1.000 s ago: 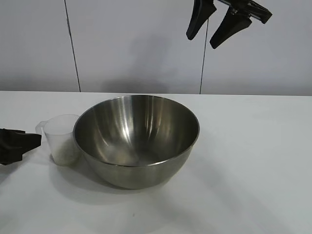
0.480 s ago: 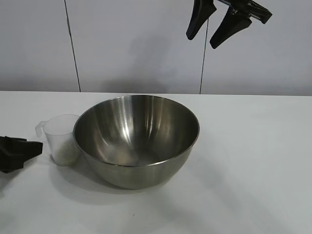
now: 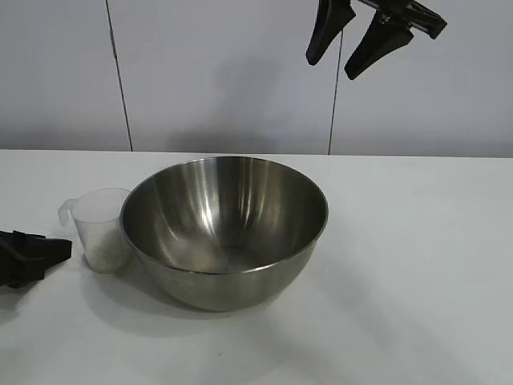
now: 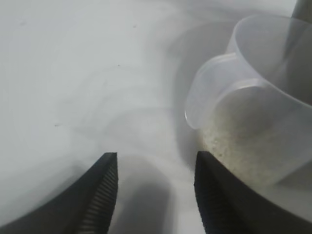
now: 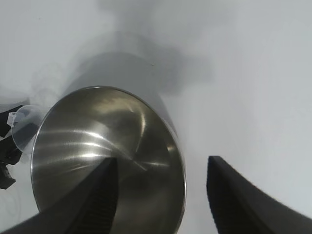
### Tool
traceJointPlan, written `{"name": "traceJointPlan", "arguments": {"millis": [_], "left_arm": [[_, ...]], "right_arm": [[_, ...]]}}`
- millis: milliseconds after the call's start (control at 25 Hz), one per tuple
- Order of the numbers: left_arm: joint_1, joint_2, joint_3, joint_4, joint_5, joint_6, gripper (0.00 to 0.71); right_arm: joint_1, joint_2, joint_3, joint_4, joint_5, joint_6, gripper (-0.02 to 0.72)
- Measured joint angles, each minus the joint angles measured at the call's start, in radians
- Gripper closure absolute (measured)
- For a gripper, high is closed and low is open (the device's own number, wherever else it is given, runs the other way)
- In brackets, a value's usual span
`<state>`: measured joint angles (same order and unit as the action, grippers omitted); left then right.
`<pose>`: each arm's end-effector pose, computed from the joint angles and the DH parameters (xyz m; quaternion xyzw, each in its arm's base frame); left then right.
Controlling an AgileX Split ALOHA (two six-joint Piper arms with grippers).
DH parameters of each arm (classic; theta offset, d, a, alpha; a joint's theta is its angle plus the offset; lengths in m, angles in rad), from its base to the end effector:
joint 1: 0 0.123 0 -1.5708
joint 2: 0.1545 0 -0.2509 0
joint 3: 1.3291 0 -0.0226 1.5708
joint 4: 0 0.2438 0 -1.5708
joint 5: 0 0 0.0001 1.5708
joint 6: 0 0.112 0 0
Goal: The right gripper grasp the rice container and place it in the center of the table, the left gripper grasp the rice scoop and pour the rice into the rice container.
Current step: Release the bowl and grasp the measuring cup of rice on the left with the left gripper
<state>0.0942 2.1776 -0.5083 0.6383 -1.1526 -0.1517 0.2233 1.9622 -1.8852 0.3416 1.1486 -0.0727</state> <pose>0.2791 -0.0349 0.0141 0.1621 0.8252 -0.1871 0.5077 0.4026 0.1265 0.2667 -0.1075 0.9571 0.1818 0.1983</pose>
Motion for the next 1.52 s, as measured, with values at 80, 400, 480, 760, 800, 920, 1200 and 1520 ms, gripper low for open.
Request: {"name": "traceJointPlan", "arguments": {"millis": [80, 400, 480, 760, 800, 920, 1200, 1520], "left_arm": [[0.000, 0.000, -0.012, 0.001, 0.000, -0.018, 0.350], [-0.015, 0.001, -0.053, 0.020, 0.000, -0.098, 0.350], [-0.021, 0.001, -0.053, 0.027, 0.000, -0.100, 0.350], [-0.022, 0.001, -0.053, 0.029, 0.000, -0.103, 0.349], [-0.022, 0.001, -0.055, 0.029, 0.000, -0.103, 0.349], [-0.022, 0.001, -0.074, 0.029, 0.000, -0.097, 0.349], [-0.022, 0.001, -0.099, 0.030, 0.000, -0.094, 0.349], [-0.022, 0.001, -0.099, 0.033, 0.000, -0.092, 0.475]], "right_arm": [[0.000, 0.000, 0.000, 0.003, 0.000, 0.000, 0.324], [0.000, 0.000, 0.000, 0.017, 0.000, 0.000, 0.324], [0.000, 0.000, 0.000, 0.019, 0.000, 0.000, 0.324], [0.000, 0.000, 0.000, 0.022, -0.003, 0.000, 0.324], [0.000, 0.000, 0.000, 0.022, -0.006, 0.000, 0.324], [0.000, 0.000, 0.000, 0.023, -0.010, 0.000, 0.324], [0.000, 0.000, 0.000, 0.025, -0.009, 0.000, 0.324], [0.000, 0.000, 0.000, 0.025, -0.008, 0.000, 0.324]]}}
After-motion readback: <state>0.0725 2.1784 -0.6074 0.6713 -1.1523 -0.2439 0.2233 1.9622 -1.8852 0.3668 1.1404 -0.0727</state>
